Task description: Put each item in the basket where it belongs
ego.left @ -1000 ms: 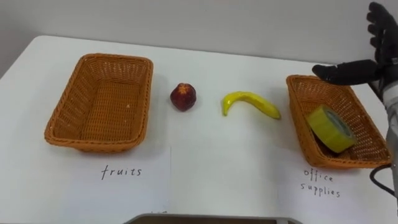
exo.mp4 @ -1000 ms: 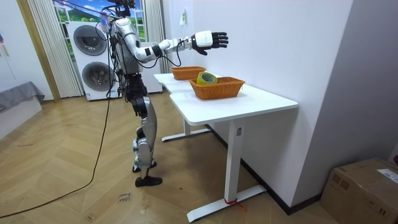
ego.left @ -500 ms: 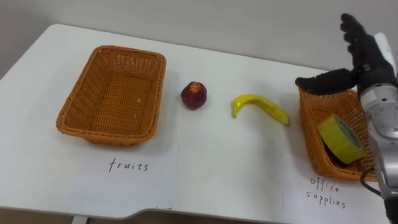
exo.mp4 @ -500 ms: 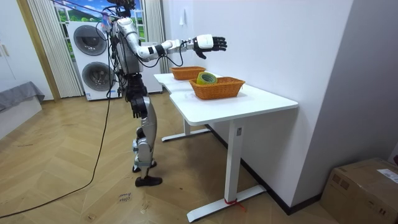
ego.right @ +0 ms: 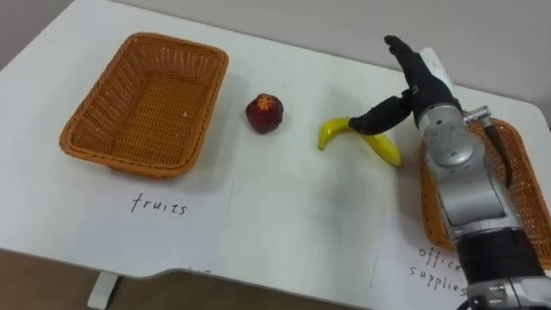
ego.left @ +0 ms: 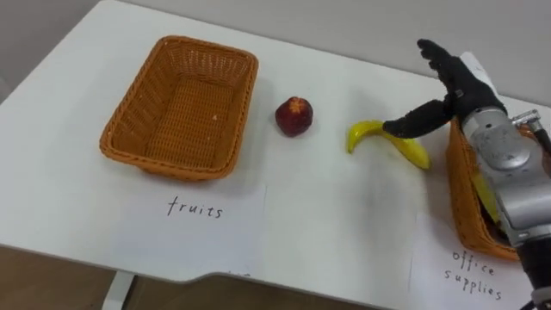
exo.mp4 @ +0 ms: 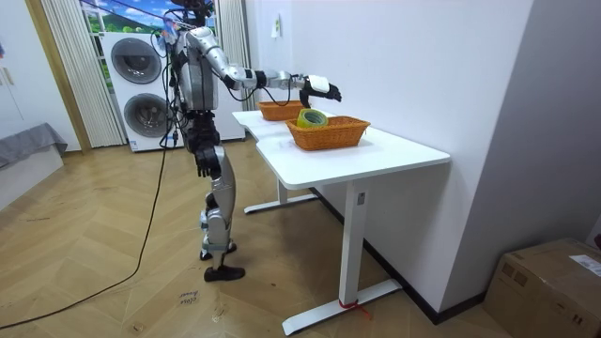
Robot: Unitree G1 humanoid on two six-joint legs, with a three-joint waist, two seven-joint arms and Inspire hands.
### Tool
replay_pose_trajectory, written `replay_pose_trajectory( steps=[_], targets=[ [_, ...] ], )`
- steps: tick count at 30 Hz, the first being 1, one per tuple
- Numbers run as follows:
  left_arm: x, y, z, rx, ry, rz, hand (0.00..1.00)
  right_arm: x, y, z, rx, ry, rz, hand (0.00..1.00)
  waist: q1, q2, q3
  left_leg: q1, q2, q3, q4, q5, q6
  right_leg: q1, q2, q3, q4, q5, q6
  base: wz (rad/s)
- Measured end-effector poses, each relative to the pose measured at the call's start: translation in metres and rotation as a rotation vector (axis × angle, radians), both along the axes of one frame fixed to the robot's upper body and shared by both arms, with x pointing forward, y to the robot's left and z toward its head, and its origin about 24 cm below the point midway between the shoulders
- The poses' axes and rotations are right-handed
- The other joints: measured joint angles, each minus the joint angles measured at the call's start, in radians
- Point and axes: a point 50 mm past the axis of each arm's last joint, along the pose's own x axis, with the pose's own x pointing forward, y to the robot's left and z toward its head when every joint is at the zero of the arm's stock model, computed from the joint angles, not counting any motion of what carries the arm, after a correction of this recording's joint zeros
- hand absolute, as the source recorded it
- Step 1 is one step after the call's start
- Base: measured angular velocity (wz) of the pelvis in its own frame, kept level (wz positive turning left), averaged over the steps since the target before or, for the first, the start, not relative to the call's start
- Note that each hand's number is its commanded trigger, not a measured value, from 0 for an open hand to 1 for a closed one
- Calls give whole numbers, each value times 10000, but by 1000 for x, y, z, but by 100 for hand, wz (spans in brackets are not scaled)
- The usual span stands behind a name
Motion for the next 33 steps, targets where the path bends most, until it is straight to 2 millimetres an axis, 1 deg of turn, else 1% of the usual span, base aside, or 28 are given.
replay_pose_trajectory(
  steps=[3, 5, 7, 12, 14, 17, 21, 25, 28, 33],
  targets=[
    [3, 0, 0, 12, -99, -17, 0, 0, -1, -2, -224, 119, 31, 0, 36, -2, 8, -175, 3, -3, 3, 0, 0, -183, 4, -29, -8, 3, -2, 0],
    [4, 0, 0, 8, -116, -4, 0, -1, -3, -8, -668, 450, 33, 0, 36, 3, 13, -227, 3, -33, 2, 0, 0, -211, -3, -101, -23, 4, -2, 4],
    [5, 0, 0, -10, -156, 39, 0, -1, -4, -11, -719, 568, -28, 0, 34, 10, 37, -263, 3, -43, -6, -1, 0, -239, -3, -133, -26, 4, -1, 2],
    [9, 0, 1, -6, -230, 40, 0, -1, -5, -10, -1147, 604, -13, 0, 43, 12, 50, -387, 5, -59, -2, 0, -2, -370, 4, -138, -19, 4, -1, 0],
    [10, 1, 1, -8, -311, 130, 0, -1, -6, -10, -1402, 686, 57, 0, 43, -55, 87, -416, 8, -65, -6, 0, -2, -398, 7, -145, -18, 4, -1, 0],
    [11, 2, 1, -51, -364, 233, 0, -1, -10, -12, -1508, 840, -1, 0, 53, -161, 104, -580, 8, -71, 72, 2, -5, -533, 7, -141, -6, 12, -14, 0],
    [16, 1, 1, -52, -476, 105, 0, 0, -15, -18, -1543, 1183, -236, 0, 134, -153, 110, -615, 5, -76, 139, 1, -3, -535, 2, -139, -5, 17, -9, 0],
    [18, 2, 2, 2, -632, 55, 0, 0, -16, -17, -1903, 1212, -167, 0, 162, -114, 136, -626, 16, -79, 158, 0, -5, -537, 9, -144, -3, 24, -21, 0],
    [18, 3, 2, -3, -654, 96, 0, 1, -14, -17, -2056, 1278, -16, 0, 166, -114, 136, -635, 18, -79, 167, 0, -6, -539, 7, -150, 5, 31, -32, 0],
    [17, 3, 2, 8, -617, 104, 0, 3, -8, -8, -2187, 935, 312, 0, 170, -130, 124, -657, 18, -95, 181, 0, -5, -547, 6, -167, 11, 37, -39, 0]
  ],
)
